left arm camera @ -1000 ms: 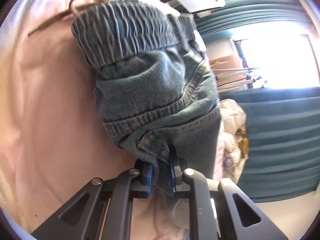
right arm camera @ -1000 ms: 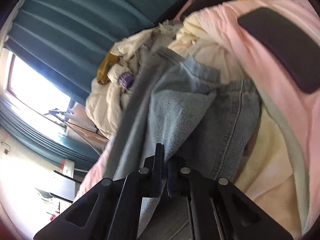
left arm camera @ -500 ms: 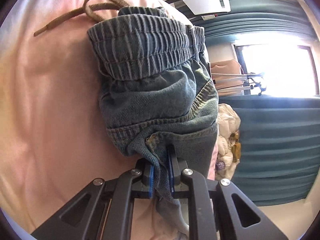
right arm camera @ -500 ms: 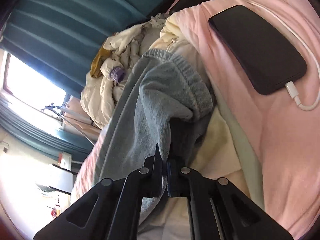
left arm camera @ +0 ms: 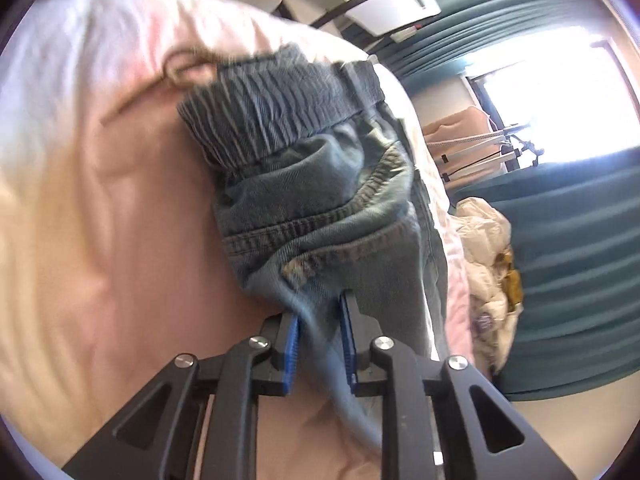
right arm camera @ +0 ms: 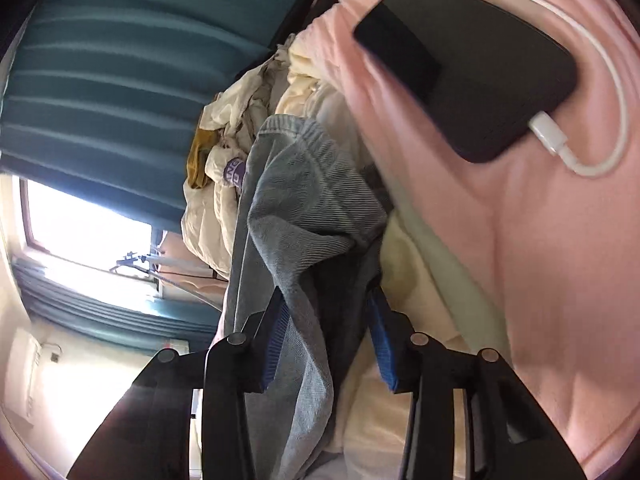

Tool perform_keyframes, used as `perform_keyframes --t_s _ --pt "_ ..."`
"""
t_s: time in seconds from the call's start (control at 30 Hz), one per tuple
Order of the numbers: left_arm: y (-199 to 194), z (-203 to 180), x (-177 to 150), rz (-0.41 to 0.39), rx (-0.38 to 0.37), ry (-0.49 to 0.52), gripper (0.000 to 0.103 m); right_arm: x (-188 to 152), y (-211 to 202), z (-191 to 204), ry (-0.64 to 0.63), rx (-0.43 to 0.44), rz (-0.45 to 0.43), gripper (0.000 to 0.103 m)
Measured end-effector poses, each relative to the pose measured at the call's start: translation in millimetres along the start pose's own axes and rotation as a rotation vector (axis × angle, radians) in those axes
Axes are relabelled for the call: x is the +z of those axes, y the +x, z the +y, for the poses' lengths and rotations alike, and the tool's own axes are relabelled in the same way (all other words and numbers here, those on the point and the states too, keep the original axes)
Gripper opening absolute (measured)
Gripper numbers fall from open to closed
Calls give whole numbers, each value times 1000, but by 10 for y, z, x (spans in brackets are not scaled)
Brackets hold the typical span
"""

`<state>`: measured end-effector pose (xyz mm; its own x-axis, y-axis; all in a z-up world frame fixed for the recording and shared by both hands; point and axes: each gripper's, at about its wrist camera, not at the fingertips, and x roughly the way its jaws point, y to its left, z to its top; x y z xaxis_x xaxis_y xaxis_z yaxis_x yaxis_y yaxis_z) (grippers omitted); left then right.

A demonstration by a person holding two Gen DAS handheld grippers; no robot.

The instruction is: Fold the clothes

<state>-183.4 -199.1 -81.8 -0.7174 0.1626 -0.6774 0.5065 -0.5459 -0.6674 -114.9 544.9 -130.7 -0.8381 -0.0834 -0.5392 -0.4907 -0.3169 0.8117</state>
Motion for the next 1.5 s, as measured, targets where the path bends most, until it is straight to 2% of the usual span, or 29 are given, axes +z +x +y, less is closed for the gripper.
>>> perform_keyframes --t_s 0.07,0.2,0.27,0.37,0.6,0.67,0.7,0.77,1.0,1.13,1.17,1.5 --pt "-149 -121 -32 -62 15 56 26 -1 26 11 -18 -7 10 39" --pt "-391 -349 -101 -193 23 179 30 -13 148 21 -23 -39 59 43" --pt "-618 -138 -21 -205 -3 237 34 -11 179 12 -21 -33 61 44" --pt "-600 -104 41 -143 -43 341 34 1 242 -3 -23 -22 54 44" --pt "-273 -399 -212 -26 -28 518 35 -11 448 36 -42 -62 27 43" --pt "-181 -431 -332 -10 -14 568 35 -31 421 98 -77 -77 5 35" --pt "-139 -430 -395 -1 -9 589 35 -32 401 164 -114 -94 -7 19" --pt "-50 -439 -493 20 10 616 35 -42 335 270 -163 -94 -32 10" --pt "398 -415 -663 103 135 695 35 -96 36 567 -262 -2 -129 8" --pt "543 -398 -611 158 152 707 35 -146 1 688 -328 -43 -154 8" --pt "543 -399 -598 161 151 702 35 -177 -12 756 -355 -54 -164 8" --pt "312 -357 -545 161 109 712 35 -1550 -423 2567 -1086 -94 -357 7"
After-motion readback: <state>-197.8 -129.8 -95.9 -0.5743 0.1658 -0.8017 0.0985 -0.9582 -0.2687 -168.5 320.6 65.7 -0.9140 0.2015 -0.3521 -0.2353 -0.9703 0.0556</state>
